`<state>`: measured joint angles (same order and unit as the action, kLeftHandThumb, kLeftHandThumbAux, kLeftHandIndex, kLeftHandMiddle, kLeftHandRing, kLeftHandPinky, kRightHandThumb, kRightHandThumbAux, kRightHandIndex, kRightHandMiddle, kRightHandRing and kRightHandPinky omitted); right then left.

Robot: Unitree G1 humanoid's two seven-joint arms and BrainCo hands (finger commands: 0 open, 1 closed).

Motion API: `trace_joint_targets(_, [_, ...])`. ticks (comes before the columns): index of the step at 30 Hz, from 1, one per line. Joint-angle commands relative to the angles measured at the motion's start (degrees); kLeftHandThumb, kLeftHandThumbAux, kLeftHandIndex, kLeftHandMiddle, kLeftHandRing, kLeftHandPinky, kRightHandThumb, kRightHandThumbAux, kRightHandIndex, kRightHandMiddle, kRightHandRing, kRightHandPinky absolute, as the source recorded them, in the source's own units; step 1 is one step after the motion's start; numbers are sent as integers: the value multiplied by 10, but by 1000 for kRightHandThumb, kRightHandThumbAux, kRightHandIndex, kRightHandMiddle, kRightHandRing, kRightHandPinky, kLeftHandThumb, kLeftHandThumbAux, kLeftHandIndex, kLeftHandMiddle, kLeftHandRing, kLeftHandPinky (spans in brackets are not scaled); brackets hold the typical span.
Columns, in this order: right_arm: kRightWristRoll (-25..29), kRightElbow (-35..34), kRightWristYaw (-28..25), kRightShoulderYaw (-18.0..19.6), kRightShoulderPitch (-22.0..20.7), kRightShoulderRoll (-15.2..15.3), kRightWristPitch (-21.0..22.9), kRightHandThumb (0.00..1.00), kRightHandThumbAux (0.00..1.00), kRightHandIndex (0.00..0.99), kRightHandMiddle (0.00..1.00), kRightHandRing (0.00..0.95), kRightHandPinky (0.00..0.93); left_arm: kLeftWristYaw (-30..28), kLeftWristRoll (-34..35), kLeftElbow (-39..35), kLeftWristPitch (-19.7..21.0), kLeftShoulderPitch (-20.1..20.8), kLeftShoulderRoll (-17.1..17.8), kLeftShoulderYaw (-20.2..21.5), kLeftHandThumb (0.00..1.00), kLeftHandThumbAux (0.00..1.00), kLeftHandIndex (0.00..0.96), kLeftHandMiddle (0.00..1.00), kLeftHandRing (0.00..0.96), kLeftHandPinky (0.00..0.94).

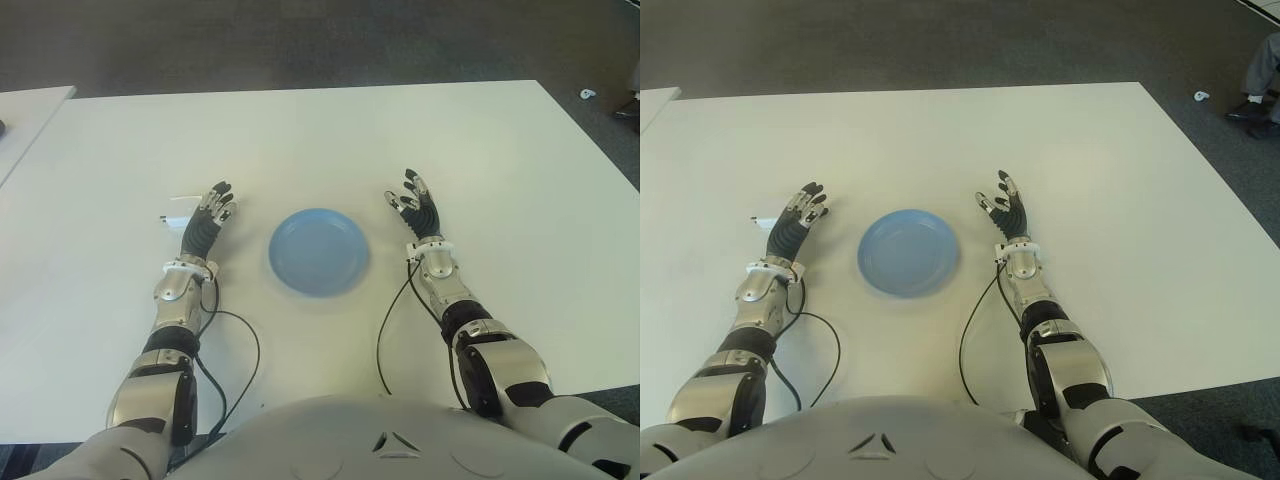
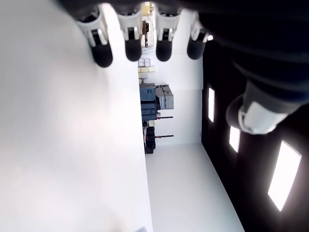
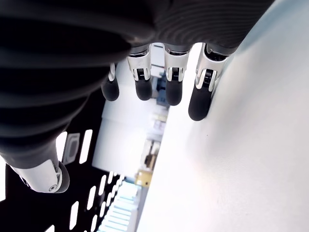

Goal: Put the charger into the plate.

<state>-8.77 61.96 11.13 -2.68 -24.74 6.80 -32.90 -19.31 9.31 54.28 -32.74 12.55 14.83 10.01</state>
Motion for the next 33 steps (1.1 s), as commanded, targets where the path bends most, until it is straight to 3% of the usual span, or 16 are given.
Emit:
trace_joint_targets(1, [-11, 55, -16, -11, 56, -15, 36, 257, 571, 1, 59, 79, 135, 18, -32, 39, 26, -30, -7, -17, 11, 561, 11, 66, 78, 113])
trace_joint_targets(7, [-11, 56, -16, -11, 55, -15, 33, 250, 575, 1, 59, 76, 130, 48, -73, 19, 17, -43, 5, -39, 71, 610, 33, 78, 93, 135])
trace_joint_targets(13, [-10, 56, -13, -13, 56, -17, 32, 246, 583, 4, 60, 74, 130, 68, -161, -193, 67, -114, 52, -87, 262, 648, 130, 178, 192, 243])
trace_joint_targets(19, [-12, 56, -10, -15, 57, -20, 31, 241, 587, 5, 59, 73, 128, 88, -291, -348, 101, -133, 113, -127, 304, 644, 184, 270, 304, 385])
trace_joint_targets(24, [-13, 54, -7, -17, 58, -22, 31, 243, 585, 4, 56, 72, 128, 92, -360, -502, 136, -184, 150, -116, 369, 625, 255, 359, 397, 480])
trace_joint_targets(27, [-13, 54, -6, -18, 58, -22, 31, 247, 587, 6, 56, 72, 128, 116, -382, -535, 147, -208, 144, -107, 434, 622, 292, 401, 434, 509])
trace_joint_targets(30, [-13, 53, -3, -18, 59, -22, 31, 256, 592, 9, 58, 73, 129, 170, -404, -557, 159, -232, 115, -102, 499, 615, 316, 432, 464, 532])
trace_joint_targets(33, [-14, 51, 1, -19, 59, -22, 30, 278, 605, 14, 64, 78, 138, 206, -397, -568, 166, -238, 92, -96, 639, 672, 384, 472, 515, 591])
